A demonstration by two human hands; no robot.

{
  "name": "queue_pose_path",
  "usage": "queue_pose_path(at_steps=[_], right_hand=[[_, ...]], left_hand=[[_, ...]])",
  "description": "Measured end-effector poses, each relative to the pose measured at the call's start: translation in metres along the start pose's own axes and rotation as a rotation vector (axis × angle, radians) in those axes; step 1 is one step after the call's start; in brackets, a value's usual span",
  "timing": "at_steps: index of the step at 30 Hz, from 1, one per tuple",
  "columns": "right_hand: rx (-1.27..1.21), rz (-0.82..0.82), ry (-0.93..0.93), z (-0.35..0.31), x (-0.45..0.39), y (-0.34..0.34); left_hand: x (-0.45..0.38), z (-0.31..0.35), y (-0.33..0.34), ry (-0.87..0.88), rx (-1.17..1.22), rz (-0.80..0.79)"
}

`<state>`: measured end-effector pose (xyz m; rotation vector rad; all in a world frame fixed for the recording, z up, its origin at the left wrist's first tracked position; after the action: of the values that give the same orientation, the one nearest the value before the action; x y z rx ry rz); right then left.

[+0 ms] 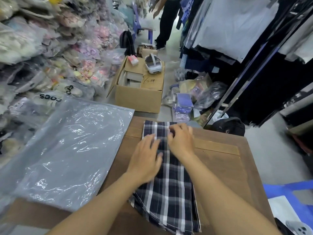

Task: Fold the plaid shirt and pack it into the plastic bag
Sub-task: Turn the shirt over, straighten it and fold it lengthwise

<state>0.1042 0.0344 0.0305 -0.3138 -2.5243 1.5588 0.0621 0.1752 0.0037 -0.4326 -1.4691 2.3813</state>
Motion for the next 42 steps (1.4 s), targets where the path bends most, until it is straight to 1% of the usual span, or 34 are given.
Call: queue_pose_path(at_steps=[1, 2, 4, 5, 7, 11, 12, 13, 16, 17, 18, 20, 22, 24, 27, 29, 30, 31, 32, 33, 34, 35, 37, 39, 42], right_hand=[[0.087, -0.041, -0.037, 0.007, -0.005, 0.003], [0.148, -0.126, -0.068, 0.014, -0.009, 0.01], [0.23, -0.294, -0.095, 0.032, -0.01, 0.027], [0.254, -0.347, -0.097, 0.042, -0.01, 0.035], [0.296, -0.404, -0.111, 0.055, -0.007, 0.048], [0.312, -0.427, -0.126, 0.063, -0.007, 0.059], [0.28, -0.407, -0.128, 0.061, -0.009, 0.058], [0.226, -0.355, -0.127, 0.059, -0.012, 0.053], [0.03, -0.077, -0.053, 0.06, -0.031, 0.025], [-0.015, -0.034, -0.005, 0.066, -0.039, 0.019], [-0.055, -0.05, 0.037, 0.072, -0.048, 0.017], [-0.113, -0.214, 0.091, 0.084, -0.064, 0.021], [-0.129, -0.347, 0.097, 0.092, -0.075, 0.023], [-0.103, -0.39, 0.066, 0.097, -0.082, 0.024], [-0.039, -0.398, 0.037, 0.101, -0.087, 0.03], [-0.04, -0.374, 0.063, 0.099, -0.088, 0.031], [-0.053, -0.355, 0.082, 0.098, -0.087, 0.031], [-0.074, -0.328, 0.098, 0.096, -0.085, 0.029], [-0.099, -0.296, 0.102, 0.094, -0.082, 0.027], [-0.117, -0.263, 0.094, 0.092, -0.076, 0.025], [-0.115, -0.224, 0.067, 0.089, -0.069, 0.023], [-0.09, -0.179, 0.019, 0.087, -0.062, 0.022], [-0.032, -0.121, -0.087, 0.081, -0.049, 0.024], [0.012, -0.179, -0.17, 0.074, -0.039, 0.036], [0.146, -0.362, -0.23, 0.073, -0.029, 0.061]], left_hand=[[-0.003, 0.006, 0.012, 0.05, -0.043, -0.071], [-0.005, 0.007, 0.022, 0.063, -0.077, -0.125], [-0.007, -0.003, 0.04, 0.05, -0.143, -0.19], [-0.007, -0.009, 0.047, 0.048, -0.185, -0.215], [-0.004, -0.018, 0.057, 0.054, -0.243, -0.269], [-0.007, -0.02, 0.059, 0.013, -0.219, -0.314], [-0.012, -0.018, 0.054, -0.008, -0.198, -0.289], [-0.019, -0.016, 0.045, -0.029, -0.183, -0.23], [-0.057, -0.014, 0.015, -0.082, -0.167, 0.029], [-0.071, -0.017, 0.01, -0.097, -0.136, 0.056], [-0.085, -0.019, 0.006, -0.112, -0.102, 0.047], [-0.108, -0.03, 0.007, -0.152, -0.068, -0.029], [-0.122, -0.038, 0.009, -0.156, -0.125, -0.097], [-0.127, -0.047, 0.014, -0.165, -0.157, -0.112], [-0.126, -0.057, 0.019, -0.242, -0.176, -0.113], [-0.122, -0.055, 0.021, -0.293, -0.205, -0.069], [-0.119, -0.049, 0.019, -0.276, -0.209, -0.015], [-0.113, -0.037, 0.016, -0.213, -0.192, 0.056], [-0.105, -0.023, 0.013, -0.117, -0.168, 0.101], [-0.093, -0.007, 0.013, -0.021, -0.153, 0.098], [-0.08, 0.007, 0.016, 0.054, -0.155, 0.049], [-0.064, 0.02, 0.023, 0.099, -0.159, -0.035], [-0.032, 0.037, 0.04, 0.126, -0.164, -0.223], [-0.01, 0.048, 0.055, 0.143, -0.175, -0.332], [0.004, 0.044, 0.074, 0.158, -0.224, -0.367]])
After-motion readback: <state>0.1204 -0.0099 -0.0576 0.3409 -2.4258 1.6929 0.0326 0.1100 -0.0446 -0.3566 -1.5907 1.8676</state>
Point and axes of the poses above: each hand's wrist, its own x-axis away from the middle knuckle, its own y-axis out of the palm, z = x × y, the point moved 6 cm from there along -x, towards the middle knuckle, and after that the axes turned 4 degrees about y, right-handed, at the moved point
